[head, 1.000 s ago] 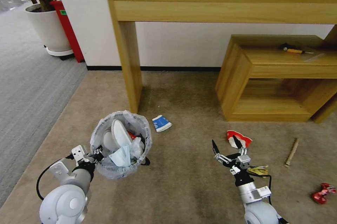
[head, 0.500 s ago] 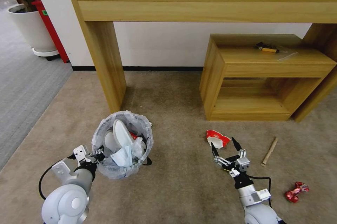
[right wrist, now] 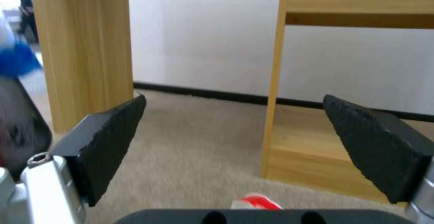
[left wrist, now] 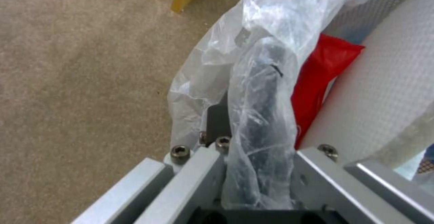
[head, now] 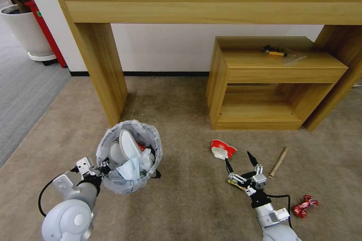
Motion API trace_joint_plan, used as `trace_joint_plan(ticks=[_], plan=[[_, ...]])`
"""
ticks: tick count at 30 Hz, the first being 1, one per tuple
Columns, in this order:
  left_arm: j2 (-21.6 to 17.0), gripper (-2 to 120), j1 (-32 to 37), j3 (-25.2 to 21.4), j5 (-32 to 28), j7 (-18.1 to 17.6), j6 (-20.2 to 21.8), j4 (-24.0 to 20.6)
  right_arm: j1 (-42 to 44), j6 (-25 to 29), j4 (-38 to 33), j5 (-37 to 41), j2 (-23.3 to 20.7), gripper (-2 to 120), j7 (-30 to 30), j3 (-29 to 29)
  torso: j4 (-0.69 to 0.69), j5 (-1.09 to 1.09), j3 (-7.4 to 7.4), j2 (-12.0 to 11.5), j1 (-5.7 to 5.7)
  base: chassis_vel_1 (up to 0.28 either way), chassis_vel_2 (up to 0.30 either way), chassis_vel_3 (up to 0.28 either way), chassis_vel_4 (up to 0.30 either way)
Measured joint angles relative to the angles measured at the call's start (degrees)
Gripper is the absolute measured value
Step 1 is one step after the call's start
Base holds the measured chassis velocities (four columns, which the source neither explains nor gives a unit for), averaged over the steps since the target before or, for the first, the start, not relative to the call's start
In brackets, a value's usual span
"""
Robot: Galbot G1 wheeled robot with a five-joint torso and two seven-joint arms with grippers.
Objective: Pick up the trash bin and place the garbage on the floor into it.
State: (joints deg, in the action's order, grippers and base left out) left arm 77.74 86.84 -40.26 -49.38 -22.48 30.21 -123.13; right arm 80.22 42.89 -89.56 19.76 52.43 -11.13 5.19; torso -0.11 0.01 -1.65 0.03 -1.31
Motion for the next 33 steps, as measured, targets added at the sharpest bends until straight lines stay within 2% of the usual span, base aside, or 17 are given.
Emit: trace_joint_plan(ticks=[5,10,13,18,22,33], plan=[[0.02,0,-0.08,-0.97,-0.26,0.01,-0.01,-0.08,1.12,-2.82,2.76,-0.98,-0.68,100,-3.86,-0.3,0.0,0.01,0.0,0.0,0.0,0.0,0.0,0.0,0.0],[-0.3,0,0.31,-2.39,-0.79,0.13,-0.02,-0.16,1.66,-3.46,7.21,0.49,-1.57,100,-4.24,-0.28,-0.01,0.01,0.0,0.0,0.0,0.0,0.0,0.0,0.0],[-0.53,0,0.51,-3.21,-1.16,0.29,-0.15,-0.24,1.26,-3.48,12.33,0.87,-1.64,100,-4.2,-0.5,0.0,0.01,0.0,0.0,0.0,0.0,0.0,0.0,0.0],[-0.41,0,0.47,-3.23,-1.31,0.31,-0.17,-0.39,1.16,-3.38,15.67,1.55,-1.67,100,-3.54,-1.01,0.0,0.01,0.0,0.0,0.0,0.0,0.0,0.0,0.0],[0.43,0,0.28,-2.57,-1.17,0.31,-0.3,-0.23,-0.85,-2.12,21.59,1.48,-1.05,100,-2.22,-2.48,-0.01,0.02,0.0,0.0,0.0,0.0,0.0,0.0,0.0],[0.96,0,0.11,-2.11,-0.93,0.37,-0.42,0.14,-6.05,-3.22,26.35,6.55,0.2,100,0.07,-4.79,0.0,0.01,0.0,0.0,0.0,0.0,0.0,0.0,0.0]])
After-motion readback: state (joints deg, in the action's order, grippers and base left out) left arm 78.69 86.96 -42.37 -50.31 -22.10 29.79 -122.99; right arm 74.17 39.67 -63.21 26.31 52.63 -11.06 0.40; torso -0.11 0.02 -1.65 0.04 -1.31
